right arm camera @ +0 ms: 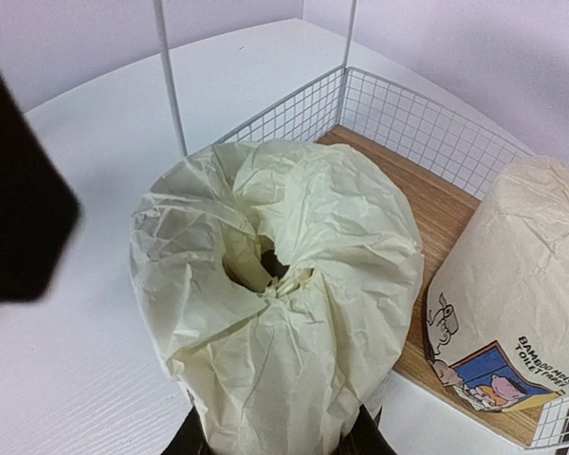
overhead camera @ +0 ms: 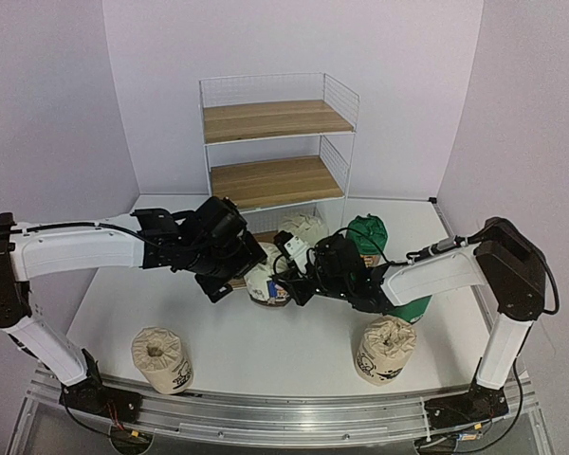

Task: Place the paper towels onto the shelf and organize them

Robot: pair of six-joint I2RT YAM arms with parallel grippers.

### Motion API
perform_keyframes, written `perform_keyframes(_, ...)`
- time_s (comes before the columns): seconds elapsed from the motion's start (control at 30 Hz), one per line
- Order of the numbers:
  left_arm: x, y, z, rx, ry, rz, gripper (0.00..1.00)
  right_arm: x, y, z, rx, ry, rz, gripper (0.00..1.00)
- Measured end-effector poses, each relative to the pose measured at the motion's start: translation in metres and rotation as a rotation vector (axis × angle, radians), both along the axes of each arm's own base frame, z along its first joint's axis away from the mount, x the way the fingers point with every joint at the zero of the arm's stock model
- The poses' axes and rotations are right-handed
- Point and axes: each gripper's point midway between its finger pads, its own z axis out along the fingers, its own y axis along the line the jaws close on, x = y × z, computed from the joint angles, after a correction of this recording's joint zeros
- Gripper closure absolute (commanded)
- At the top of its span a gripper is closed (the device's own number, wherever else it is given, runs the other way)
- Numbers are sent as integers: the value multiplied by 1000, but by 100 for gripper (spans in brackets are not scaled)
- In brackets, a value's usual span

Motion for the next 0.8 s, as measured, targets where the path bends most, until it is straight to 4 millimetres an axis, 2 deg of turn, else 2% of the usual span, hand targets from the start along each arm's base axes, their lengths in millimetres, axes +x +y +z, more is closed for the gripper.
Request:
perform_keyframes(0.13, -8, 20, 15, -9, -37, 7, 0, 9, -1, 6, 31, -23, -51, 93)
perform_keyframes(0.27, -19, 45, 19, 4, -50, 21, 0, 19, 3, 6, 54, -37, -89, 92)
perform_keyframes(0.53, -35, 82, 2, 92, -13, 63, 1, 45, 25, 4, 110, -48, -150, 92)
perform_keyframes(0.8, -50, 107, -12, 127, 36, 105, 0, 73, 43, 14, 195, -107, -223, 90)
